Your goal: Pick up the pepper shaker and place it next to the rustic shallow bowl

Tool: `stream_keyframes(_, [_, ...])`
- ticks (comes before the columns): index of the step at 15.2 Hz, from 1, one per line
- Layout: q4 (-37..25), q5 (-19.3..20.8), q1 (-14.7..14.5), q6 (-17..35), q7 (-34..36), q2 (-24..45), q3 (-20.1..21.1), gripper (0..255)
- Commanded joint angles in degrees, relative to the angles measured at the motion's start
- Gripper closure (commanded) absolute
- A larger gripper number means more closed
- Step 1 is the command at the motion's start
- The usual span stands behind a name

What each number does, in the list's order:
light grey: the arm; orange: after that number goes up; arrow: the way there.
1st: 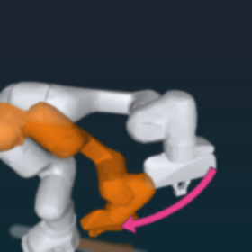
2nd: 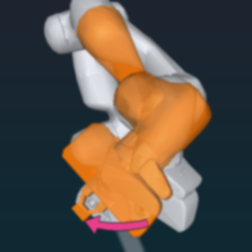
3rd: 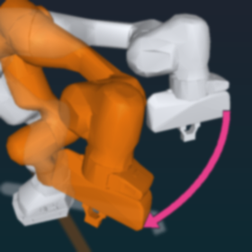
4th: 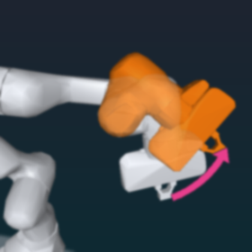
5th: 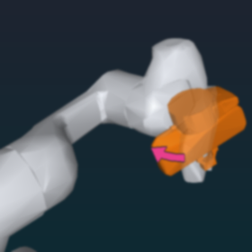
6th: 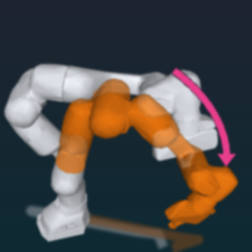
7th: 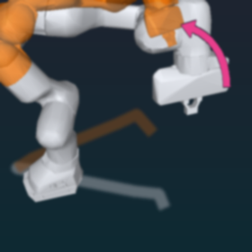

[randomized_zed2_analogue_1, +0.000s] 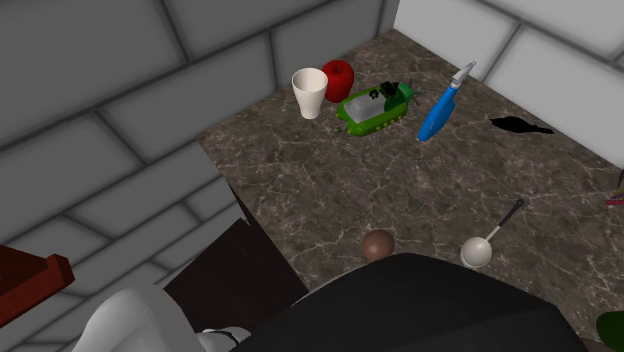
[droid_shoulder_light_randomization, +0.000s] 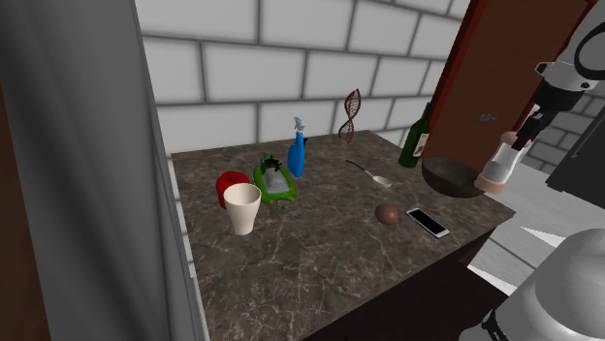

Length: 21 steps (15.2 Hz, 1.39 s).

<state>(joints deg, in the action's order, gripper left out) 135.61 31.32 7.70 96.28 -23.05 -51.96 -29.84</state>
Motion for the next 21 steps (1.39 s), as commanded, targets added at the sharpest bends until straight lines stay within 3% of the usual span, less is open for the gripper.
stream_keyframes(1, [1.58, 0.5, 0.22, 1.22, 0.27, -0.38, -0.47, 255])
stream_keyframes(21, [16.04, 7.04, 2.55, 14.87, 3.18, -1.13, -6.97, 255])
